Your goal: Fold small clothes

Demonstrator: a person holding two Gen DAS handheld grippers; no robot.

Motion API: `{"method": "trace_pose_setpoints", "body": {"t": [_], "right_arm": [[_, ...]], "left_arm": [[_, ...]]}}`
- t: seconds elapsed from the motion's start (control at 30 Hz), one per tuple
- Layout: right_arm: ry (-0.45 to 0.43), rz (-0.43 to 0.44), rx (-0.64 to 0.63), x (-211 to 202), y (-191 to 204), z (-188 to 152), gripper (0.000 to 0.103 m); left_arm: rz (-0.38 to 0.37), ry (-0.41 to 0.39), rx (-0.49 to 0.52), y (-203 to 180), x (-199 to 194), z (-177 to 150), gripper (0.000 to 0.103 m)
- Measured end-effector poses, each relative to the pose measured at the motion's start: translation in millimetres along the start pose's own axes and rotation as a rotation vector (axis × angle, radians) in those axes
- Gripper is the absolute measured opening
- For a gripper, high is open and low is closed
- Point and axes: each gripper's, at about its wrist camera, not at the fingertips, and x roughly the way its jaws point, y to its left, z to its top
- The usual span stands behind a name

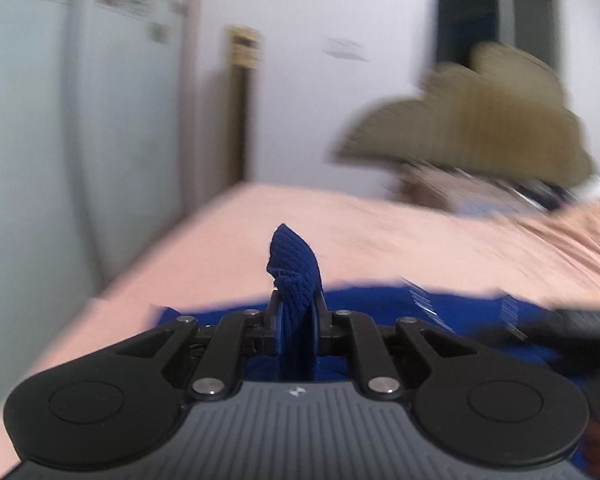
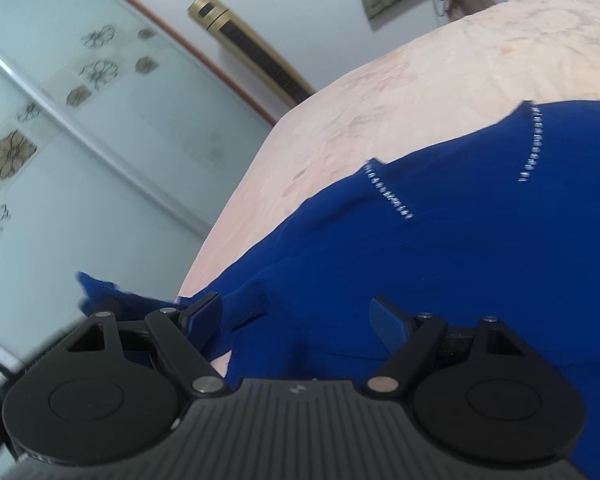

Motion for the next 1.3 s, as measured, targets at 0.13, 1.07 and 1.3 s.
{"method": "trace_pose_setpoints", "body": {"t": [0.13,1.07,1.3], "right_arm": [[-0.007,-0.012,0.037,-4,-13,2,0.081],[0.194,0.035,0.056,43,2,-45,0.01],[0.159,0.066,-0.341,50,117,2,0.01]], "left_arm": [[-0.146,0.199,0.065,-38,34,-34,0.027],[-0.048,0.266,0.04,24,-4,-80,0.085],[0.076,0.26,-0.025,24,6,-72,0.085]]}}
